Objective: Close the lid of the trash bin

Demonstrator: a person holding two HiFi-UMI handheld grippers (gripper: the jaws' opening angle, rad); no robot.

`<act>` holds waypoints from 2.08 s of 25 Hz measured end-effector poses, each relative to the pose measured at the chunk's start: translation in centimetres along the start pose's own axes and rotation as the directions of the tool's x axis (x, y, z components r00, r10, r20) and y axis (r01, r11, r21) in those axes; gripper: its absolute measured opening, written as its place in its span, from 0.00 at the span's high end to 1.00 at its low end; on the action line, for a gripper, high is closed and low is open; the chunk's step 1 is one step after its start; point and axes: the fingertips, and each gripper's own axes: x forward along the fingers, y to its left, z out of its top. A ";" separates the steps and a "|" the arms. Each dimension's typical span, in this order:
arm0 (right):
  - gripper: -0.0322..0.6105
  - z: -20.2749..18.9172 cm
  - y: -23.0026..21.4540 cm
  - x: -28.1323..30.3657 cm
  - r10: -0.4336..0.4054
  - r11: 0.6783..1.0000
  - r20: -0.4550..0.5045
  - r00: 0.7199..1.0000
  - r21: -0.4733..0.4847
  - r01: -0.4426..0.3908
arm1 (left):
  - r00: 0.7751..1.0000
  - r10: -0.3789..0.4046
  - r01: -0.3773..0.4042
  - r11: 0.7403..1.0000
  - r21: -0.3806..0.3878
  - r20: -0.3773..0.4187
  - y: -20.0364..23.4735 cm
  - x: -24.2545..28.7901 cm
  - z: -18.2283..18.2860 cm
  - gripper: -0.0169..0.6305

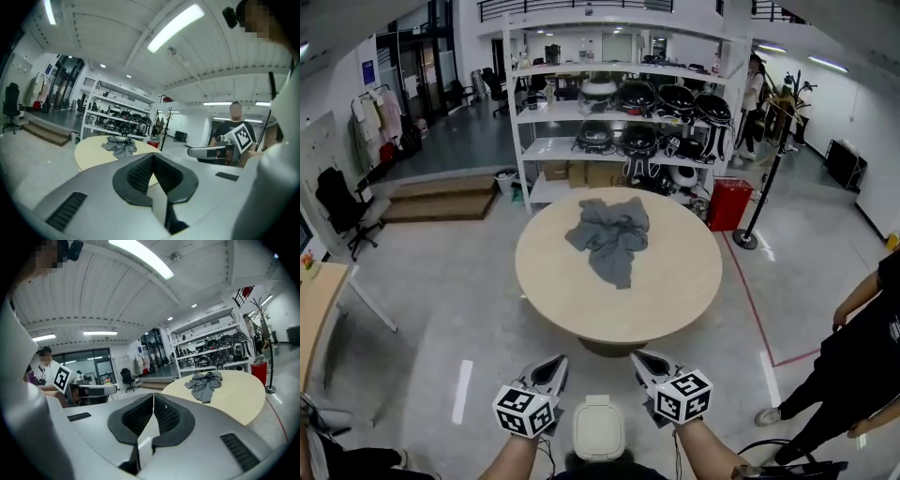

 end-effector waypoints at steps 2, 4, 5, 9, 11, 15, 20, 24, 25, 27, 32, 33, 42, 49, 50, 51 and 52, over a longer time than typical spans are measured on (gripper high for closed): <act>0.93 1.0 0.6 -0.3 0.021 0.999 0.012 1.000 -0.029 -0.021 | 1.000 -0.001 0.001 1.000 0.016 0.022 -0.5 -0.6 1.0 0.98; 0.93 1.9 1.1 -0.6 0.045 0.998 0.027 0.999 -0.045 -0.043 | 1.000 0.004 -0.005 1.000 0.031 0.031 -1.0 -0.9 1.8 0.98; 0.93 2.1 1.3 -0.7 0.057 0.997 0.028 0.998 -0.047 -0.056 | 0.999 0.006 -0.008 0.999 0.033 0.033 -1.3 -1.0 2.2 0.98; 0.93 0.6 2.2 -2.1 0.092 0.996 0.015 0.996 -0.013 -0.092 | 0.999 0.031 -0.032 0.999 0.012 0.012 -2.8 -2.6 1.1 0.98; 0.93 0.6 2.2 -2.7 0.101 0.995 0.042 0.994 -0.026 -0.100 | 0.999 0.033 -0.034 0.999 0.031 0.016 -3.3 -3.0 0.9 0.98; 0.93 1.7 2.2 -3.7 0.112 0.993 0.082 0.990 -0.045 -0.109 | 0.999 0.029 -0.032 0.998 0.062 0.038 -4.8 -3.3 1.9 0.98; 0.93 1.3 5.4 -7.2 0.069 0.996 0.101 0.992 -0.060 -0.063 | 0.997 -0.001 -0.005 0.997 0.082 0.077 -7.0 -7.1 2.2 0.98; 0.93 -0.4 9.5 -10.4 0.016 0.999 0.106 0.994 -0.043 -0.012 | 0.995 -0.052 0.045 0.995 0.093 0.080 -8.7 -11.7 0.4 0.98; 0.93 -1.0 10.7 -11.2 0.006 0.999 0.107 0.994 -0.039 -0.002 | 0.995 -0.067 0.059 0.994 0.094 0.079 -9.0 -13.1 -0.2 0.98; 0.93 -2.0 13.1 -12.8 -0.019 0.999 0.107 0.994 -0.045 0.023 | 0.991 -0.092 0.082 0.992 0.100 0.098 -9.5 -15.6 -1.0 0.98; 0.93 -3.5 18.5 -16.4 -0.030 0.999 0.091 0.995 -0.039 0.034 | 0.987 -0.104 0.097 0.993 0.062 0.125 -11.0 -21.7 -2.1 0.98; 0.93 -3.8 19.4 -17.3 -0.025 0.998 0.087 0.996 -0.048 0.029 | 0.987 -0.108 0.103 0.993 0.053 0.117 -11.5 -22.6 -2.7 0.98; 0.93 -4.4 23.7 -24.9 0.024 0.996 0.138 0.990 -0.088 -0.012 | 0.986 -0.111 0.100 0.991 0.092 0.120 -18.7 -28.1 -3.8 0.98; 0.93 -6.8 25.9 -35.2 0.089 0.990 0.153 0.984 -0.122 -0.071 | 0.987 -0.089 0.078 0.994 0.082 0.131 -28.7 -32.1 -6.2 0.98; 0.93 -7.2 26.1 -36.6 0.093 0.990 0.153 0.984 -0.122 -0.075 | 0.988 -0.084 0.074 0.994 0.082 0.129 -29.9 -32.6 -6.7 0.98; 0.93 -7.6 26.4 -37.9 0.096 0.990 0.155 0.983 -0.119 -0.078 | 0.989 -0.081 0.070 0.994 0.086 0.124 -31.0 -33.2 -7.1 0.98; 0.94 -7.9 26.7 -39.0 0.098 0.990 0.157 0.983 -0.113 -0.081 | 0.990 -0.079 0.068 0.994 0.091 0.119 -32.1 -33.7 -7.3 0.98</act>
